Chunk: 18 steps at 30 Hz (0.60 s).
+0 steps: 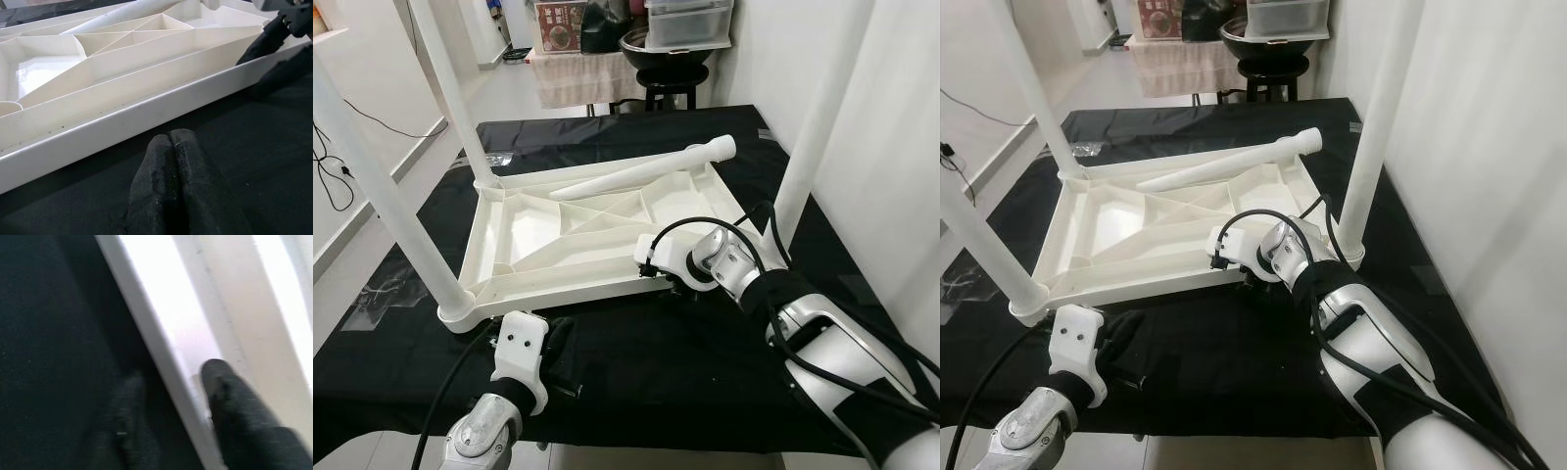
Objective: Building children table
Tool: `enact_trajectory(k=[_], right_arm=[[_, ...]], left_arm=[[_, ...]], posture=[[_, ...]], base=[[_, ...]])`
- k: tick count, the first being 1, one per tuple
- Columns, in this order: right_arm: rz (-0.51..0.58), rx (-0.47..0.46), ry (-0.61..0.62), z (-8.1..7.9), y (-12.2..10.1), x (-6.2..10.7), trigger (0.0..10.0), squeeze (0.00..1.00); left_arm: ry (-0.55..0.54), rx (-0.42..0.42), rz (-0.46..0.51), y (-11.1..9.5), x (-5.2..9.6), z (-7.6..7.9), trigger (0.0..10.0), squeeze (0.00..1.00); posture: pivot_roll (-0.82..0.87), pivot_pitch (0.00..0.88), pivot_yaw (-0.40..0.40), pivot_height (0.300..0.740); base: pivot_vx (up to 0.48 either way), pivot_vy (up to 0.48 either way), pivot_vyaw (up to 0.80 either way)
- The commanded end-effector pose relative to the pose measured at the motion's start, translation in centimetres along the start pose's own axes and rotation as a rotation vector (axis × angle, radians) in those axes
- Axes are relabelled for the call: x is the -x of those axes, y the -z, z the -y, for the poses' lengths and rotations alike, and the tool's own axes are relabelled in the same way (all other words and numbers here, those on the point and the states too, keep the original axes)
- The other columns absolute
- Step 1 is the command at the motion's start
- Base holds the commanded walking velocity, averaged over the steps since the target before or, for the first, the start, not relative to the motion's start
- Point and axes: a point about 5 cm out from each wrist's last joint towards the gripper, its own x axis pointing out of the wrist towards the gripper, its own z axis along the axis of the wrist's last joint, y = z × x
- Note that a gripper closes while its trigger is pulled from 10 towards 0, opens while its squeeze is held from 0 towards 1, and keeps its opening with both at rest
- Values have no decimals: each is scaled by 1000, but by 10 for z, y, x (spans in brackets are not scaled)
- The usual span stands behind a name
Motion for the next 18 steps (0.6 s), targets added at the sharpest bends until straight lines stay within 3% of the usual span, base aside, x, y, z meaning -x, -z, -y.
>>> enact_trajectory(k=[1,4,10,16,18], right_arm=[[3,-47,-92,-10,2,-8,0,0],[76,-90,-202,-14,-6,-5,0,0],[125,-125,-291,-18,-11,-3,0,0],[329,-346,-456,-37,-38,-2,0,0],[377,-444,-491,-61,-52,-9,0,0]], left_arm=[[-5,7,4,1,-1,0,10000,0],[-9,15,9,0,-1,0,10000,0],[-8,21,11,0,-2,1,10000,0],[-7,27,12,0,0,0,10000,0],[-7,27,11,-1,1,-1,10000,0]], posture=[[-19,65,-10,740],[-29,64,-12,740],[-35,66,-12,740],[-36,75,-8,740],[-35,81,0,740]], base=[[0,0,0],[0,0,0],[0,0,0],[0,0,0],[0,0,0]])
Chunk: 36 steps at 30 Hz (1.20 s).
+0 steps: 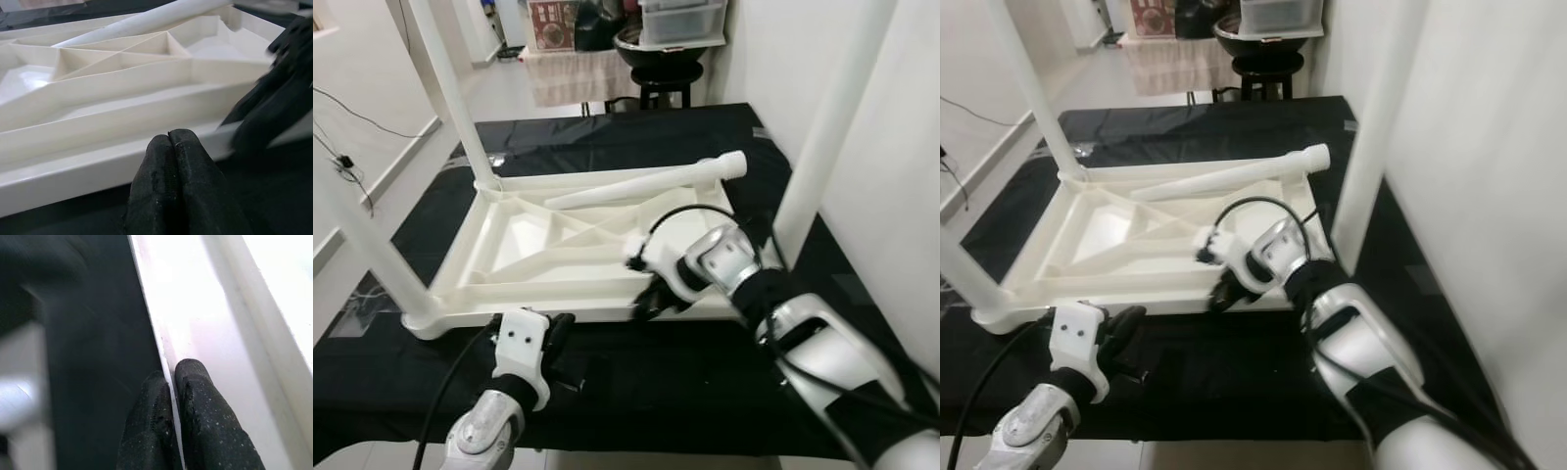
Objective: Building children table
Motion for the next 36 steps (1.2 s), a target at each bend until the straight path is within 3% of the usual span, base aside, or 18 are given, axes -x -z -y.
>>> enact_trajectory(k=[1,4,7,11,14,15,16,18,19,20,21,26,32,33,34,35,36], right_arm=[[68,-51,-29,-9,-9,-2,0,0],[107,-160,45,-34,-8,-36,0,0],[112,-183,69,-40,-8,-43,0,0],[170,-213,246,-42,-17,-63,0,0],[212,-216,288,-46,-24,-69,0,0],[276,-197,350,-49,-33,-73,3569,0],[342,-143,400,-54,-43,-75,10000,0],[342,-143,400,-54,-43,-75,10000,0],[381,-91,412,-57,-48,-76,10000,388],[381,-91,412,-57,-48,-76,10000,388],[428,-69,414,-59,-51,-75,10000,1000],[543,-51,336,-61,-49,-64,10000,1000],[663,-43,104,-71,-41,-46,10000,976],[672,-35,45,-74,-36,-41,10000,584],[672,-35,45,-74,-36,-41,10000,584],[677,-19,8,-73,-28,-35,10000,0],[677,-19,8,-73,-28,-35,10000,0]], left_arm=[[-6,8,-10,2,3,-3,10000,0],[-1,5,-14,2,3,-4,10000,0],[0,4,-15,2,3,-4,10000,0],[4,-5,-20,2,3,-5,10000,0],[5,-6,-20,2,3,-5,10000,0],[5,-7,-21,2,3,-5,10000,0],[4,-9,-21,2,3,-5,10000,0],[4,-9,-21,2,3,-5,10000,0],[2,-11,-20,2,3,-5,10000,0],[2,-11,-20,2,3,-5,10000,0],[-2,-15,-18,2,3,-5,10000,0],[-32,-14,2,0,4,-7,10000,0],[-165,-3,42,-5,7,-24,10000,0],[-213,-11,45,-6,8,-31,10000,0],[-213,-11,45,-6,8,-31,10000,0],[-277,-23,38,-5,11,-40,10000,0],[-277,-23,38,-5,11,-40,10000,0]], posture=[[-35,81,0,740],[-27,85,15,740],[-27,85,15,740],[-20,80,19,740],[-20,80,19,740],[-17,79,17,740],[-12,78,16,740],[-12,78,16,740],[-7,78,13,740],[-7,78,13,740],[2,78,8,740],[-10,77,7,740],[-18,77,13,740],[-20,76,14,740],[-20,76,14,740],[-20,76,14,740],[-20,76,14,740]], base=[[0,0,0],[0,0,0],[0,0,0],[0,0,0],[0,0,0],[0,0,0],[0,0,0],[0,0,0],[0,0,0],[0,0,0],[0,0,0],[0,0,0],[0,0,0],[0,0,0],[0,0,0],[0,0,0],[0,0,0]])
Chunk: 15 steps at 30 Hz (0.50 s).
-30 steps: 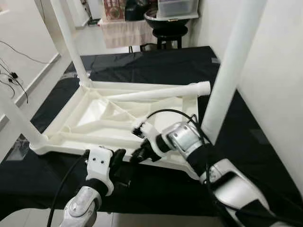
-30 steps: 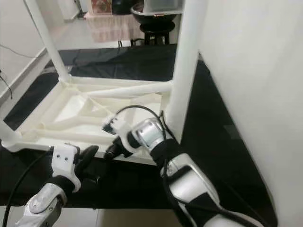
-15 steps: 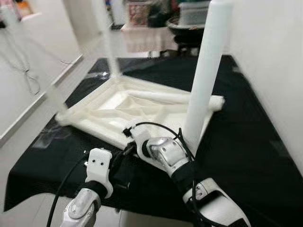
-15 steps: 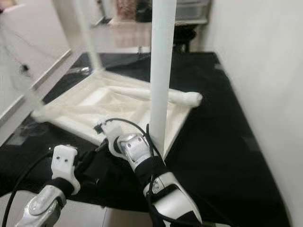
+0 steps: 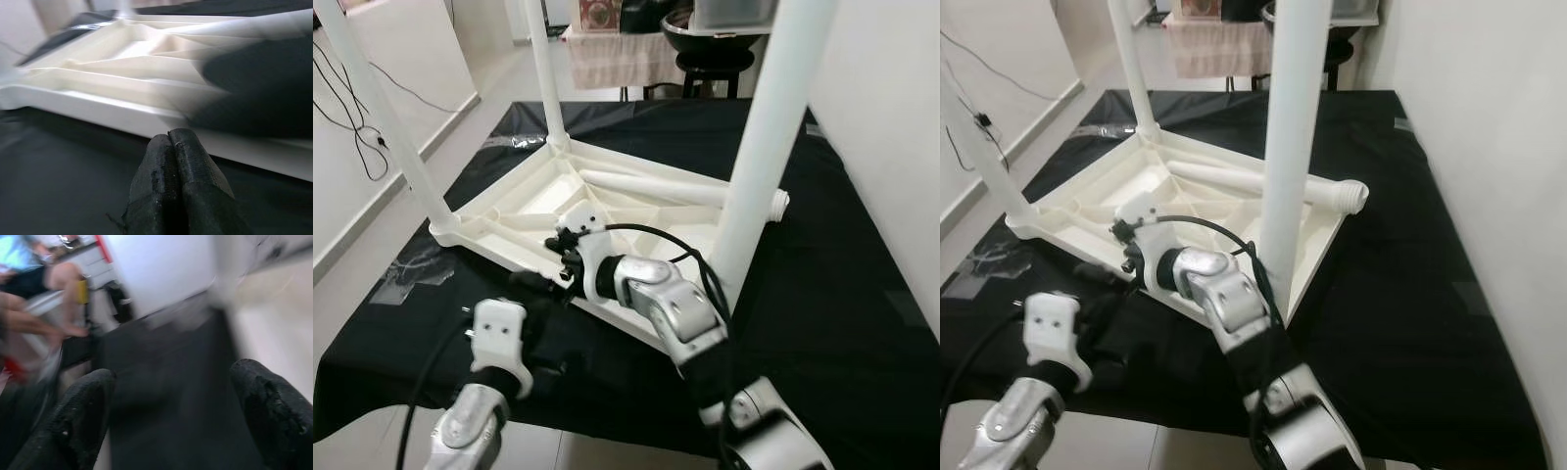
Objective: Building children table
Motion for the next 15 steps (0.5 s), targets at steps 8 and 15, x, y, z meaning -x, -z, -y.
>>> enact_trajectory(k=[8,15], right_arm=[[-10,-19,-177,1,16,50,10000,0],[-65,-15,-208,14,31,110,10000,0]], left_arm=[[-295,-46,-50,6,10,-48,10000,0],[-271,-71,-35,5,11,-46,10000,0]], posture=[[-28,78,26,740],[-30,83,34,740]], base=[[0,287,0],[0,322,0]])
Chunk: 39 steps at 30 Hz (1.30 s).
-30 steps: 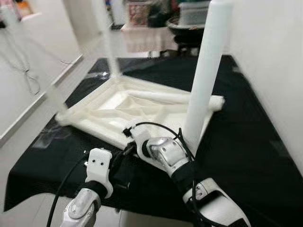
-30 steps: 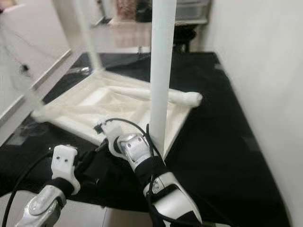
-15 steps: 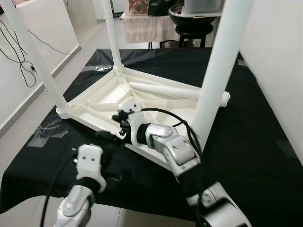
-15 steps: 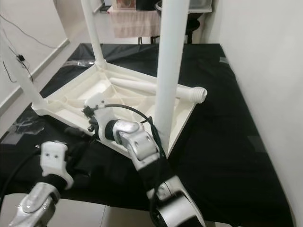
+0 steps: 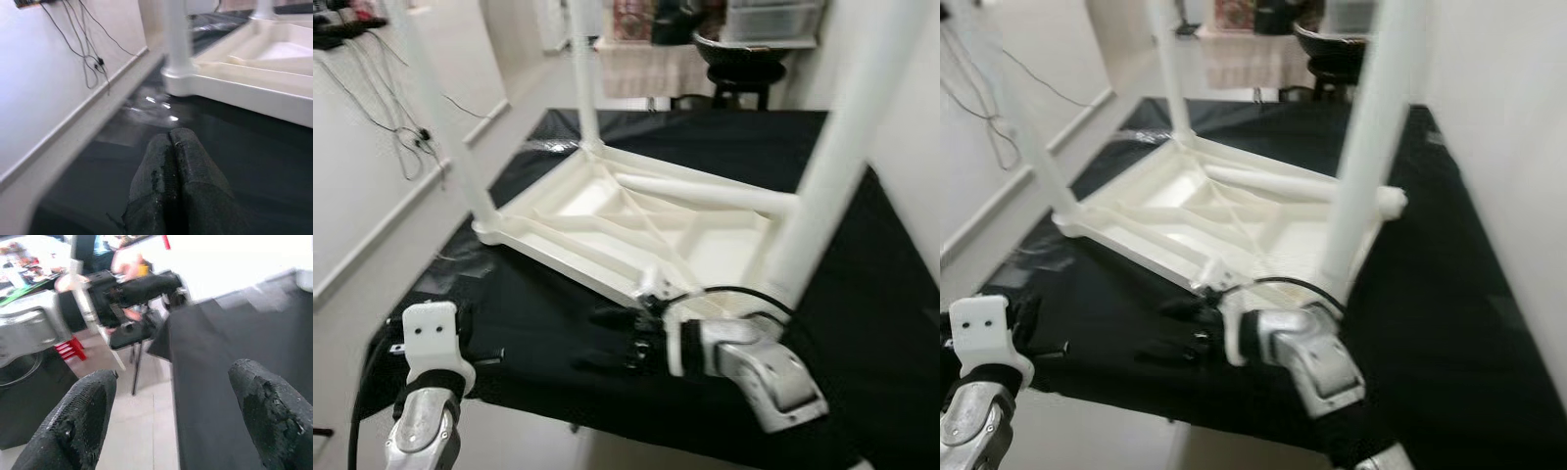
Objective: Building children table
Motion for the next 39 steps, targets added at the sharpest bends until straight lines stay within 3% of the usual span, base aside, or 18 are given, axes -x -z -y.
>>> enact_trajectory(k=[1,4,7,8,9,10,11,12,14,16,18,20,25,30,32,35,37,39], right_arm=[[-11,-23,-41,-4,8,16,10000,0],[-113,-28,-57,-3,20,59,10000,0],[-144,-32,-43,0,22,72,10000,0],[-184,-34,-13,5,24,90,10000,0],[-184,-34,-13,5,24,90,10000,0],[-249,-26,14,7,26,110,10000,0],[-249,-26,14,7,26,110,10000,0],[-364,-12,53,9,30,135,10000,0],[-364,-12,53,9,30,135,10000,0],[-574,-4,103,6,32,182,10000,0],[-625,-8,112,4,31,195,10000,0],[-625,-8,112,4,31,195,10000,0],[-767,-44,161,-8,22,237,10000,0],[-763,-17,270,3,15,247,10000,0],[-600,64,399,24,-7,244,10000,0],[-540,92,418,28,-15,242,10000,0],[-385,153,348,29,-34,223,10000,0],[-385,153,348,29,-34,223,10000,0]], left_arm=[[3,-44,-13,3,1,-4,10000,0],[62,-44,1,2,2,4,10000,0],[81,-39,3,1,3,6,10000,0],[97,-38,6,1,3,8,10000,0],[97,-38,6,1,3,8,10000,0],[118,-32,7,1,4,10,10000,0],[118,-32,7,1,4,10,10000,0],[140,-30,8,1,4,13,10000,0],[140,-30,8,1,4,13,10000,0],[185,-28,9,1,7,19,10000,0],[198,-27,9,1,8,20,10000,0],[198,-27,9,1,8,20,10000,0],[228,-22,5,2,11,23,10000,0],[236,-21,4,3,10,25,10000,0],[242,-25,9,2,9,25,10000,0],[243,-25,10,2,9,25,10000,0],[248,-27,13,1,8,26,10000,0],[248,-27,13,1,8,26,10000,0]], posture=[[-30,83,34,740],[-32,83,34,740],[-34,84,34,740],[-36,85,34,740],[-36,85,34,740],[-39,87,33,740],[-39,87,33,740],[-42,90,27,740],[-42,90,27,740],[-46,96,21,740],[-46,96,21,740],[-46,96,21,740],[-74,105,15,740],[-75,103,16,740],[-70,101,18,740],[-70,101,18,740],[-68,98,19,740],[-68,98,19,740]], base=[[0,0,0],[0,0,0],[0,0,0],[0,0,0],[0,0,0],[0,0,0],[0,0,0],[0,0,0],[0,0,0],[0,0,0],[0,0,0],[0,0,0],[0,0,0],[0,0,0],[0,0,0],[0,0,0],[0,0,0],[0,0,0]])
